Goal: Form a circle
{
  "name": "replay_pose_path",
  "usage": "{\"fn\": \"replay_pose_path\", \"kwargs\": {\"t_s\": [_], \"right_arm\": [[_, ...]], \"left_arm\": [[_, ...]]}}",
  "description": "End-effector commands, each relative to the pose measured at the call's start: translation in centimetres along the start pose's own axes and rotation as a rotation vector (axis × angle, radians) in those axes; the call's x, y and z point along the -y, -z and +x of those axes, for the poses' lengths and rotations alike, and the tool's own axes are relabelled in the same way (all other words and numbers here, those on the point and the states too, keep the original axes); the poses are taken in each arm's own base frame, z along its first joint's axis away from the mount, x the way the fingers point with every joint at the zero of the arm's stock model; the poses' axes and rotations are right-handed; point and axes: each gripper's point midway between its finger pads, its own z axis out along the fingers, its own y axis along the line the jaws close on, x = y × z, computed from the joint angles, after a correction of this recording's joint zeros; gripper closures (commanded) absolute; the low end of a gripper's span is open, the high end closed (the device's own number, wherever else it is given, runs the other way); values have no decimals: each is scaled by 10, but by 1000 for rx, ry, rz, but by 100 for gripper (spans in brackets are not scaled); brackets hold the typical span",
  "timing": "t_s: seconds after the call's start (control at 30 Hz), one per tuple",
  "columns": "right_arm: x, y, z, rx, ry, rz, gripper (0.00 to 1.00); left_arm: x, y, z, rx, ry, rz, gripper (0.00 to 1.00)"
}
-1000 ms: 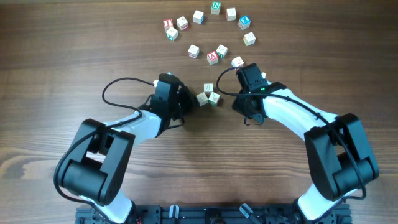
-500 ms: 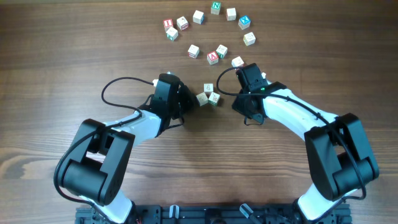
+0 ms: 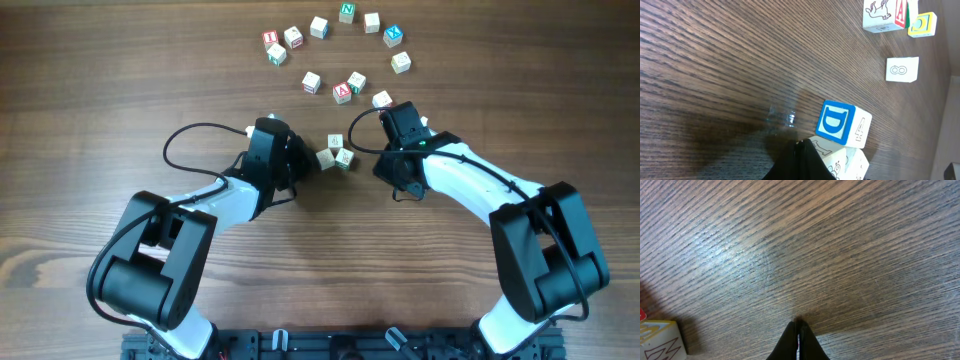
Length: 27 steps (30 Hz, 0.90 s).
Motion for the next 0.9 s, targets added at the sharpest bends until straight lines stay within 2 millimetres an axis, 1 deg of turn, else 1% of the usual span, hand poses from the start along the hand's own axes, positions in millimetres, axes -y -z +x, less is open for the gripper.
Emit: {"fn": "replay_pose_path", "kwargs": {"t_s": [0.0, 0.37, 0.5, 0.57, 0.63, 0.7, 0.73, 0.77, 0.8, 0.87], "right_arm": [[0, -1, 2, -3, 6, 0, 95], [0, -1, 2, -6, 6, -1, 96], [0, 0, 2, -10, 5, -2, 96], [0, 5, -2, -13, 10, -21, 96], [6, 19, -16, 13, -25, -37, 96], [7, 45, -39, 49, -27, -118, 96], [7, 63, -54, 77, -32, -181, 96], [7, 77, -64, 99, -29, -233, 96], [11, 97, -79, 134, -28, -297, 95], [22, 128, -100, 192, -12, -384, 96]], "left_arm": [[-7, -3, 2, 5, -17, -19, 96], [-8, -3, 2, 4, -16, -25, 96], [-21, 0, 1, 0, 5, -73, 96], [-29, 4, 1, -11, 22, -106, 96], [-43, 15, 1, -26, 50, -164, 96], [-55, 32, -2, -27, 81, -228, 96], [-59, 42, -5, -19, 95, -249, 96], [-59, 50, -8, -12, 104, -260, 96], [-58, 60, -11, -1, 112, -265, 96], [-51, 79, -18, 35, 113, -256, 96]]}}
